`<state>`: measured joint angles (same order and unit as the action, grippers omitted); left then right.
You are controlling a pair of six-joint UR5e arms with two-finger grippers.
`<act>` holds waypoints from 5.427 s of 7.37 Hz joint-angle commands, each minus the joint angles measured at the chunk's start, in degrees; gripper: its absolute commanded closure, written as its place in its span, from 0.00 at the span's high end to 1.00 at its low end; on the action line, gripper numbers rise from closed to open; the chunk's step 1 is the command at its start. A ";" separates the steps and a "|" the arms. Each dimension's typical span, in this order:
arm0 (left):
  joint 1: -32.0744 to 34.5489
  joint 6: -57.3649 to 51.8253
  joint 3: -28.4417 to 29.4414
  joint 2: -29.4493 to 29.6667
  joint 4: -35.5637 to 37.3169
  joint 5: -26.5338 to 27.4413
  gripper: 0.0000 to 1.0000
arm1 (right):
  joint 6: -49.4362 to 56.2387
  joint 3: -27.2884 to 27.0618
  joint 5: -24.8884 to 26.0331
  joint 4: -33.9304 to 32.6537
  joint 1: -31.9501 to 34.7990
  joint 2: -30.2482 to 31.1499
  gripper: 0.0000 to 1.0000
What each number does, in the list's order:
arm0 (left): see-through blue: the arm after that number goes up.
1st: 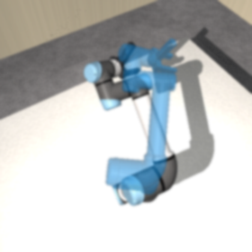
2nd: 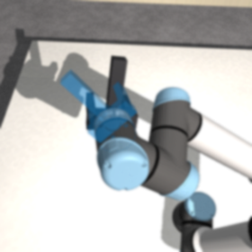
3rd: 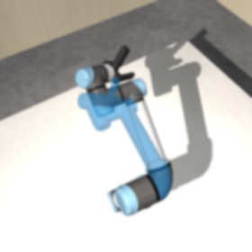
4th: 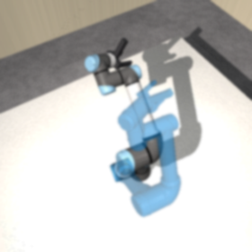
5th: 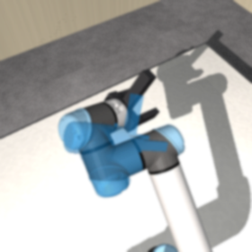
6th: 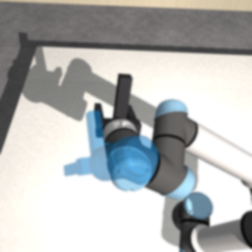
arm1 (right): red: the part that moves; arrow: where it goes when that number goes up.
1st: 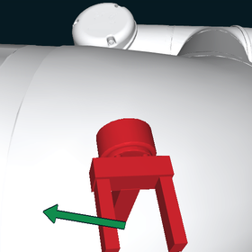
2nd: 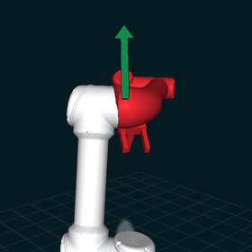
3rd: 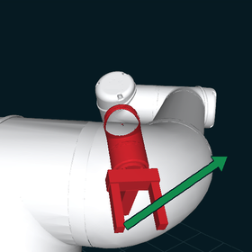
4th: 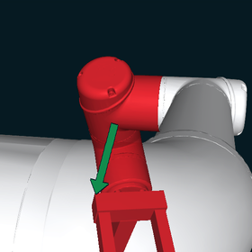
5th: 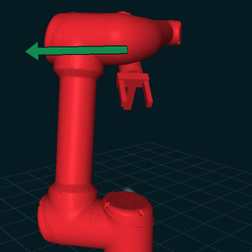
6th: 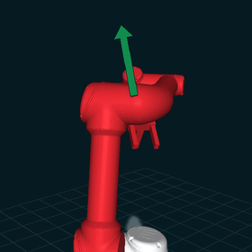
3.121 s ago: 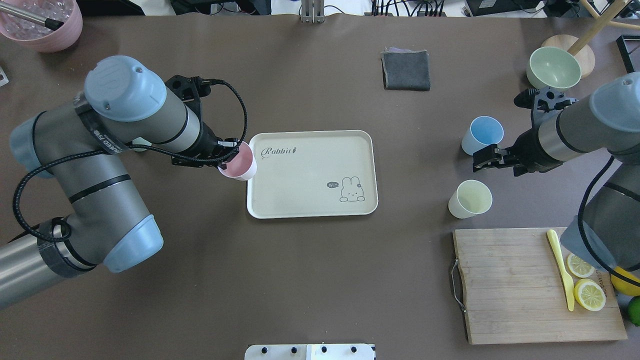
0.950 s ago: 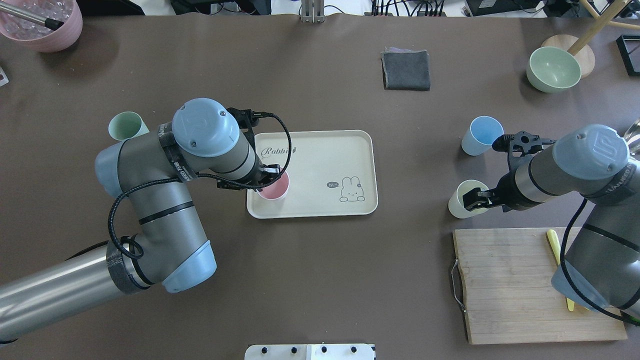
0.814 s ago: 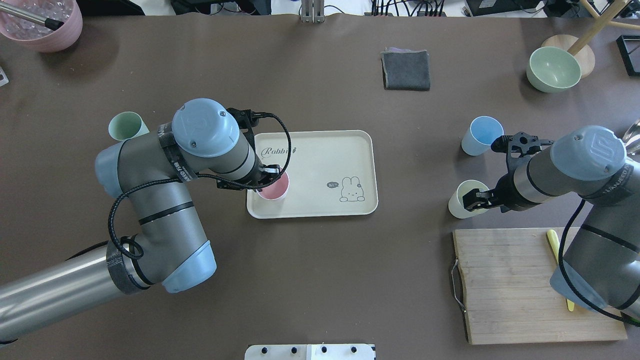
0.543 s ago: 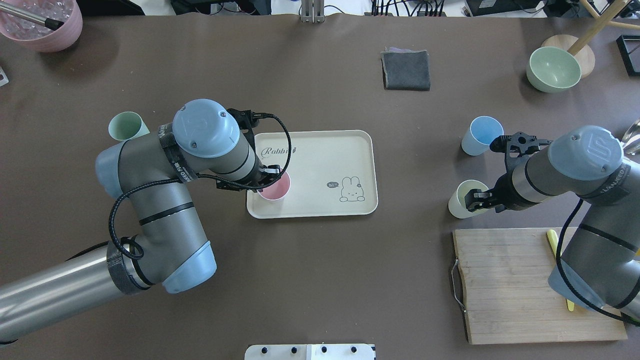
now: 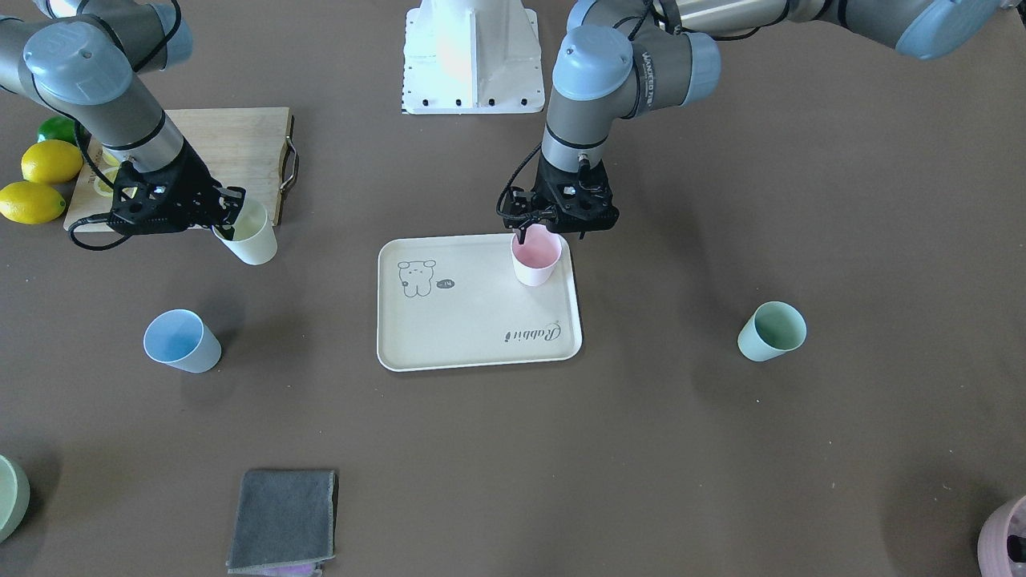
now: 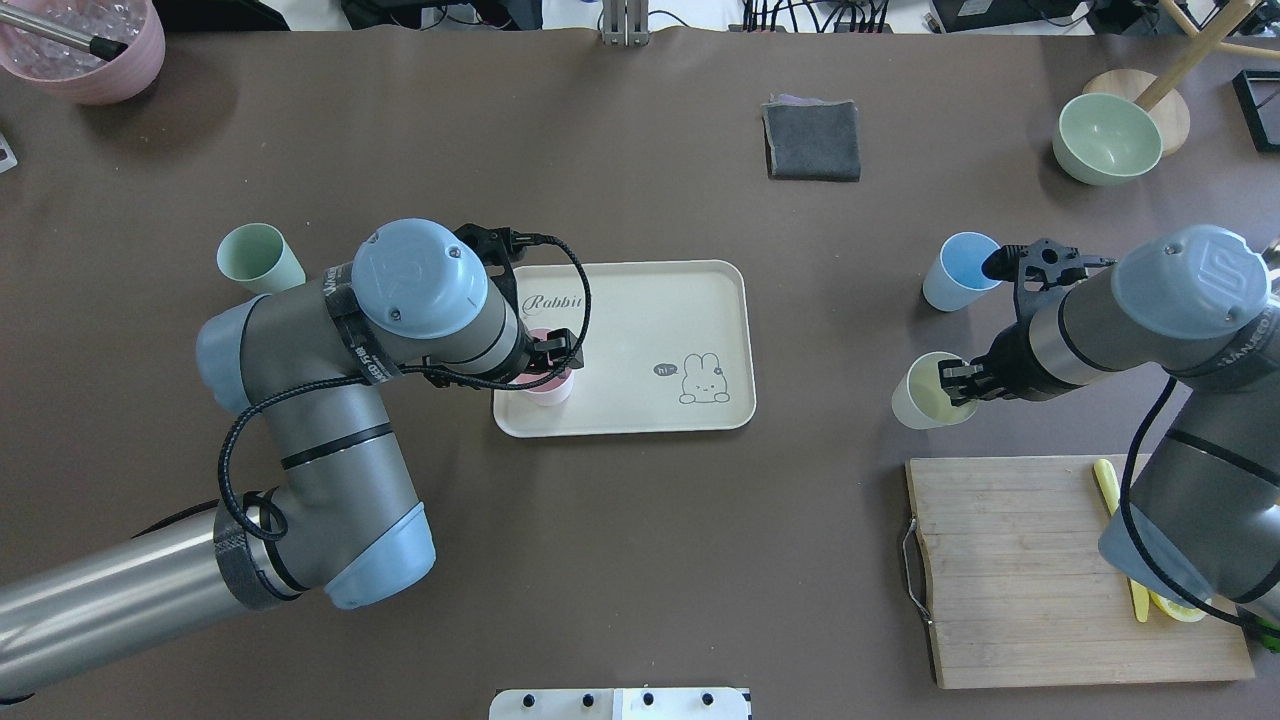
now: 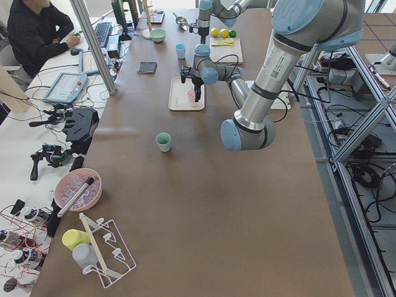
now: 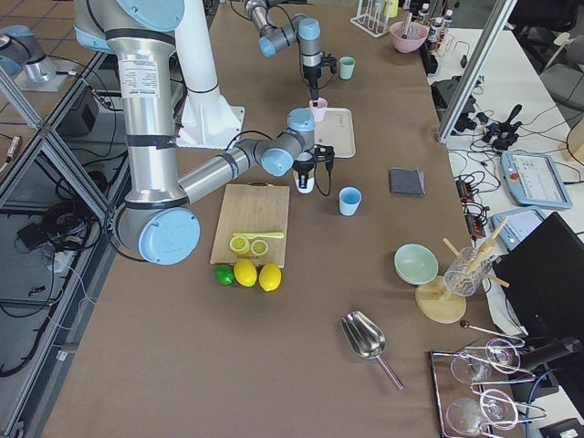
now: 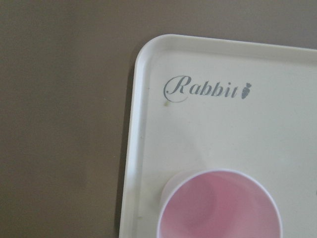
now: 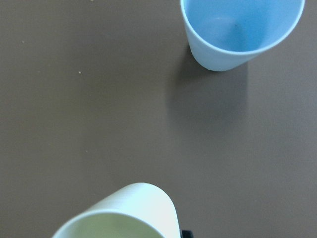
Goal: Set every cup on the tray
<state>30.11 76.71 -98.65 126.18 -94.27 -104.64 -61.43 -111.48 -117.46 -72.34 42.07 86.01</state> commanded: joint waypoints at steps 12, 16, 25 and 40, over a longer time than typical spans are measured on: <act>32.20 -46.13 11.07 -16.22 -13.15 -16.92 0.97 | -6.86 14.27 1.44 -15.64 -4.19 -32.57 0.00; 29.05 -38.58 13.66 -16.06 -18.05 -16.92 0.97 | -6.78 14.97 3.11 -15.55 -5.50 -31.96 0.00; 26.14 -37.24 14.35 -16.67 -18.05 -16.83 0.90 | -6.60 16.73 3.38 -15.47 -6.82 -31.34 0.00; 26.04 -33.64 12.87 -11.26 -12.12 -18.49 0.00 | -7.13 12.63 -1.61 -15.96 -0.51 -31.43 1.00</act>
<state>55.73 42.82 -85.25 111.80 -110.24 -122.29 -68.61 -95.71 -116.54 -85.51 39.21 54.38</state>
